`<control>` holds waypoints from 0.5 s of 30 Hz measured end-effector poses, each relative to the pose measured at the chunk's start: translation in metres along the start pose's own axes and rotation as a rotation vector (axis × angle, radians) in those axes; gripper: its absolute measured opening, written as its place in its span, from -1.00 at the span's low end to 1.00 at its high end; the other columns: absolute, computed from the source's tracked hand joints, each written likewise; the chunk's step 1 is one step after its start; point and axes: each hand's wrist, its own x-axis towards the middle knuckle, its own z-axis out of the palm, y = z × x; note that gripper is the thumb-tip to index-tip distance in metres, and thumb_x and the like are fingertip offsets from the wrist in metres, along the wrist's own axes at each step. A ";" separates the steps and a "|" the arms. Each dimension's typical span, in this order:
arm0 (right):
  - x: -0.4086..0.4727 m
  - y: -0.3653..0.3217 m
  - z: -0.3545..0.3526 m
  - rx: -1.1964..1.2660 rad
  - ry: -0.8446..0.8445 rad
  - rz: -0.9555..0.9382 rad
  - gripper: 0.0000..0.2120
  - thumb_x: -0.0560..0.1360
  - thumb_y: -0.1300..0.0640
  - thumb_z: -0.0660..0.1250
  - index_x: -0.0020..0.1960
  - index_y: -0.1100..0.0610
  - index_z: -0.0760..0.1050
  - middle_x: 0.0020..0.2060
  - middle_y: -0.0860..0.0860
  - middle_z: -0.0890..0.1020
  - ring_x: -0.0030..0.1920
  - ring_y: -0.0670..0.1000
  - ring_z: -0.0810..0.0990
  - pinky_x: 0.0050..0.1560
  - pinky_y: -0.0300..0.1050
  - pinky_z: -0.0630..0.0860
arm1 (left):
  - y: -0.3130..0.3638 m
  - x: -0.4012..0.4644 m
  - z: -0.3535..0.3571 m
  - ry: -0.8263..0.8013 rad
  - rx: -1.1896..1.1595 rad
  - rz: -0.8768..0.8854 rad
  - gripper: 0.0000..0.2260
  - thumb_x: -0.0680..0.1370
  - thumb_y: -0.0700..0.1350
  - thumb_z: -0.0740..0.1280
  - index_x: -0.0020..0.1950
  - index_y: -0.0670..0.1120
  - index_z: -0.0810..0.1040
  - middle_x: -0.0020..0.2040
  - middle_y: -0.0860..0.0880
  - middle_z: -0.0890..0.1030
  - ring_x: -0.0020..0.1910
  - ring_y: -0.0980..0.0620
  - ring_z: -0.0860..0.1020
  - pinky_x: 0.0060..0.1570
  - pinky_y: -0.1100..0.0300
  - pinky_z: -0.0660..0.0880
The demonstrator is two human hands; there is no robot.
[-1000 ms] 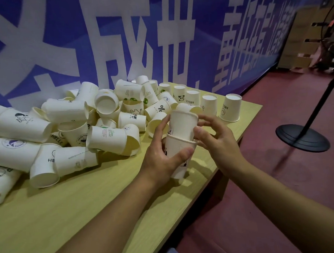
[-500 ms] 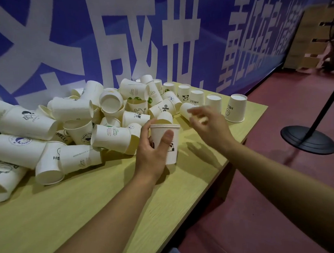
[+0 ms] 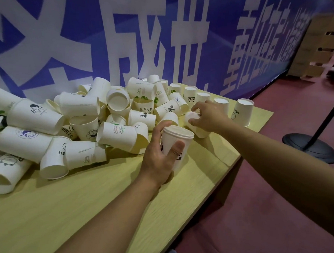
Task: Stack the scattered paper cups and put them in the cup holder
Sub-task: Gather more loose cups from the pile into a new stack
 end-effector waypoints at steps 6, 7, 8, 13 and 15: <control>-0.015 -0.002 -0.023 -0.010 -0.447 0.088 -0.36 0.56 -0.14 0.35 0.56 0.01 0.25 0.49 0.10 0.36 0.45 0.18 0.38 0.37 0.12 0.42 | 0.004 -0.002 -0.001 -0.012 0.023 0.023 -0.47 0.34 0.57 0.25 0.27 0.51 0.26 0.14 0.31 0.54 0.01 0.18 0.63 -0.13 0.12 0.65; -0.019 0.000 -0.024 0.009 -0.455 0.090 -0.35 0.55 -0.13 0.36 0.56 -0.01 0.23 0.49 0.11 0.37 0.44 0.18 0.38 0.38 0.14 0.43 | 0.004 -0.003 -0.001 -0.022 0.037 0.026 -0.48 0.35 0.57 0.22 0.26 0.51 0.25 0.12 0.32 0.55 -0.02 0.17 0.64 -0.14 0.07 0.66; -0.023 0.001 -0.026 0.050 -0.415 0.078 -0.33 0.54 -0.11 0.39 0.56 -0.03 0.20 0.47 0.11 0.38 0.40 0.18 0.42 0.34 0.13 0.47 | 0.003 -0.004 -0.001 -0.038 0.054 0.026 -0.48 0.35 0.58 0.20 0.26 0.50 0.25 0.10 0.30 0.57 -0.05 0.16 0.64 -0.15 0.02 0.66; -0.052 -0.001 -0.032 0.592 0.054 -0.090 -0.17 0.47 0.13 0.51 0.55 -0.19 0.11 0.46 0.07 0.36 0.33 0.16 0.48 0.21 0.16 0.59 | 0.004 -0.009 -0.002 -0.161 0.133 -0.017 -0.29 0.28 0.63 0.20 0.35 0.35 0.37 0.14 0.21 0.58 0.03 0.37 0.57 -0.10 0.22 0.64; -0.067 -0.005 -0.031 0.696 0.155 -0.181 -0.27 0.44 0.11 0.54 0.44 -0.28 0.25 0.44 -0.01 0.36 0.35 0.15 0.45 0.22 0.20 0.58 | 0.005 -0.009 -0.002 -0.182 0.141 -0.018 -0.28 0.28 0.62 0.21 0.38 0.37 0.37 0.19 0.24 0.54 0.08 0.45 0.52 -0.06 0.31 0.62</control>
